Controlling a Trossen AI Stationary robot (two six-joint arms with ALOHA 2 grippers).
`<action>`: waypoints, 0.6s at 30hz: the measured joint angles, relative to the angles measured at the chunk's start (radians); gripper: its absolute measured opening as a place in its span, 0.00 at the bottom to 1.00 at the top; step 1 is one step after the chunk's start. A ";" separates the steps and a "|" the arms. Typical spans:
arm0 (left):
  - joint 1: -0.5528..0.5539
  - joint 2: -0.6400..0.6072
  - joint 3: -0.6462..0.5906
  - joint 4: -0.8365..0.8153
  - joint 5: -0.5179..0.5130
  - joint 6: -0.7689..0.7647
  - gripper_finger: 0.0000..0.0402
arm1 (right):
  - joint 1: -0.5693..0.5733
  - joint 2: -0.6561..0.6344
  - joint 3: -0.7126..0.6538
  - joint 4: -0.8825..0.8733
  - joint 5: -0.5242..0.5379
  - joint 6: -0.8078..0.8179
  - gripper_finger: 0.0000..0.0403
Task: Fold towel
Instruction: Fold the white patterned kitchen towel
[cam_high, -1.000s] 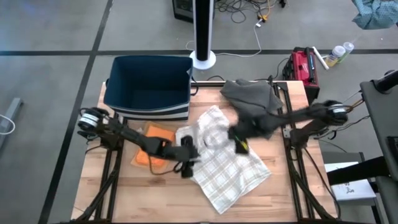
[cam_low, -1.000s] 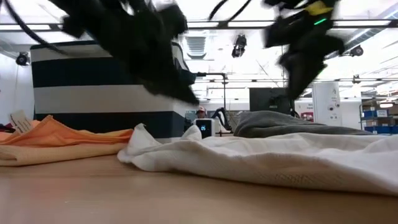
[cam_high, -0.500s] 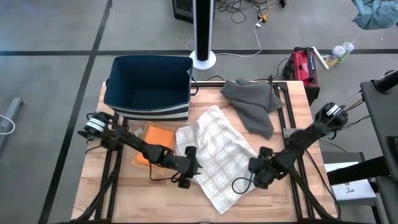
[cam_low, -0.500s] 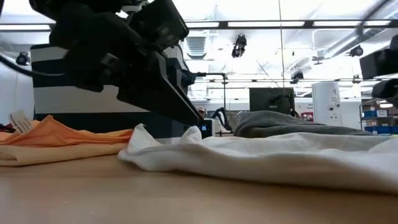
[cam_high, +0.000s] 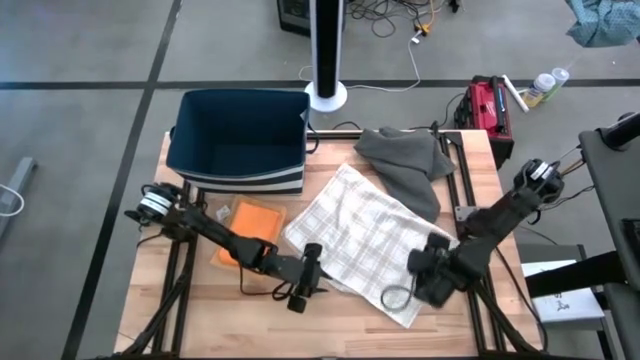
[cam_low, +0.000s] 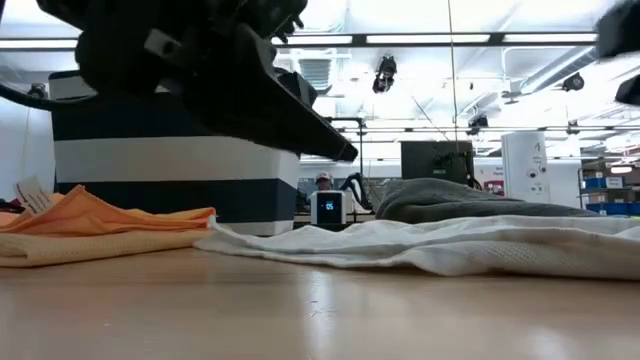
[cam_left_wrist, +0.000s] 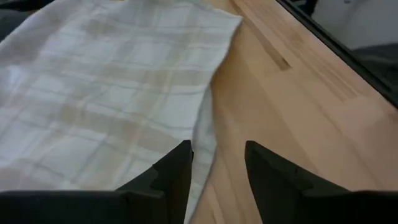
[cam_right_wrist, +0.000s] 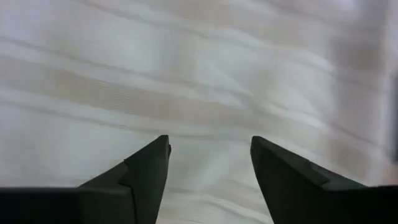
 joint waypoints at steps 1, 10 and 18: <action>-0.004 0.012 0.000 0.036 0.000 0.006 0.35 | 0.022 0.008 0.009 0.046 0.021 -0.006 0.54; -0.006 0.156 0.192 -0.016 0.002 0.120 0.36 | 0.130 0.255 0.107 0.234 0.049 0.002 0.52; 0.024 0.297 0.440 -0.260 0.014 0.194 0.37 | 0.123 0.461 0.258 0.174 0.062 -0.050 0.61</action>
